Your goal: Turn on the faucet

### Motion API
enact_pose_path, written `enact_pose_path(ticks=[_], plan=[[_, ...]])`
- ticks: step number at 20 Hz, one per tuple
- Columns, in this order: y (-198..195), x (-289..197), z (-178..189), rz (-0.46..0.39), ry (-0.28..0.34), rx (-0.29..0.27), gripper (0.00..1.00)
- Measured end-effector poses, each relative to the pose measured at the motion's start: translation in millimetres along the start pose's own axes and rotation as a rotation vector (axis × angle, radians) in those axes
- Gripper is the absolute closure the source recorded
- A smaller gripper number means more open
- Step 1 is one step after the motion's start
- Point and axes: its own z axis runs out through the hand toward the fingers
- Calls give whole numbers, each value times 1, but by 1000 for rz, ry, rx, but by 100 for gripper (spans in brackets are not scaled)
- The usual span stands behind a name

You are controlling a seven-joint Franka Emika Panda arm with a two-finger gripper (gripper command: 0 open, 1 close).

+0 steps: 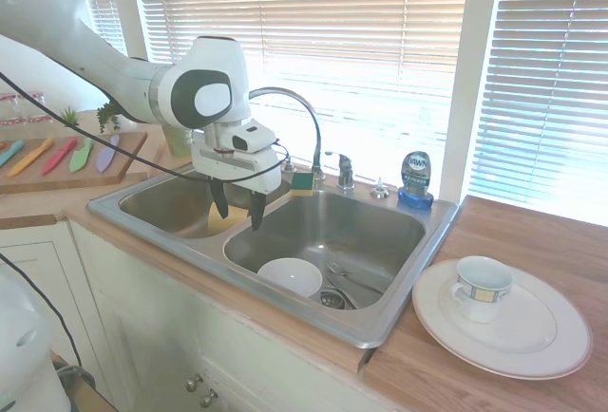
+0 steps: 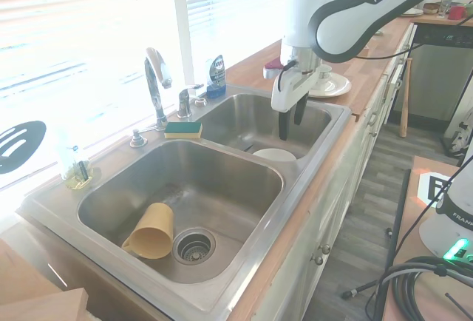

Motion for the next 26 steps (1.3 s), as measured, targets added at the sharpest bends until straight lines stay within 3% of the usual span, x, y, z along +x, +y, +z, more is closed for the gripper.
enact_pose_path(ticks=[4,5,26], plan=[[1,1,0,-5,-1,-3,0],[2,2,0,-3,-1,-3,100],[8,9,0,0,6,-9,100]])
